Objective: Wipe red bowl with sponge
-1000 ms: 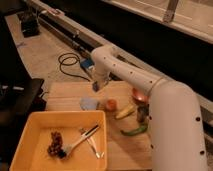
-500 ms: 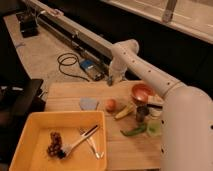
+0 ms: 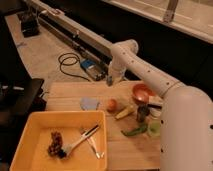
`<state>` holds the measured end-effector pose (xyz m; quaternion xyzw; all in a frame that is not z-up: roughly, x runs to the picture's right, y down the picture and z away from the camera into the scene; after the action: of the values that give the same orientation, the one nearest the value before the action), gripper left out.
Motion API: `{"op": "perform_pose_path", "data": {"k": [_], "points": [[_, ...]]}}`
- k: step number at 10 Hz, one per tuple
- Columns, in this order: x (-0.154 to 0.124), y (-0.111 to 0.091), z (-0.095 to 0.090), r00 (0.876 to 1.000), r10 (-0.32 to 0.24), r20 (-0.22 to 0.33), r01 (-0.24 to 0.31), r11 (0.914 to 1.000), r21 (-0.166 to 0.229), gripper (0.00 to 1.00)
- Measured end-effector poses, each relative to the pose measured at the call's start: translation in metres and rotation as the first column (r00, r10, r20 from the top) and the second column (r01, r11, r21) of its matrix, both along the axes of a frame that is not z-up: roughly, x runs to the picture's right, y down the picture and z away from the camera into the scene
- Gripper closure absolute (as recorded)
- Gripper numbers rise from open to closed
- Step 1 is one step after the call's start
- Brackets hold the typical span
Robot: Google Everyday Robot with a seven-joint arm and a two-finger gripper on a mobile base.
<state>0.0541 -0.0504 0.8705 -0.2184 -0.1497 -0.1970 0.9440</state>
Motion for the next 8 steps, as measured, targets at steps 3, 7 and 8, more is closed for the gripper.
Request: {"op": "perform_pose_path", "data": {"k": [3, 7, 8], "points": [[0.027, -0.005, -0.002, 0.990, 0.094, -0.102, -0.090, 0.9952, 0.038, 1.00], [0.122, -0.001, -0.002, 0.931, 0.269, -0.247, -0.258, 0.9632, 0.073, 1.00], [0.144, 0.002, 0.000, 0.912, 0.305, -0.275, -0.294, 0.9523, 0.080, 1.00]]}}
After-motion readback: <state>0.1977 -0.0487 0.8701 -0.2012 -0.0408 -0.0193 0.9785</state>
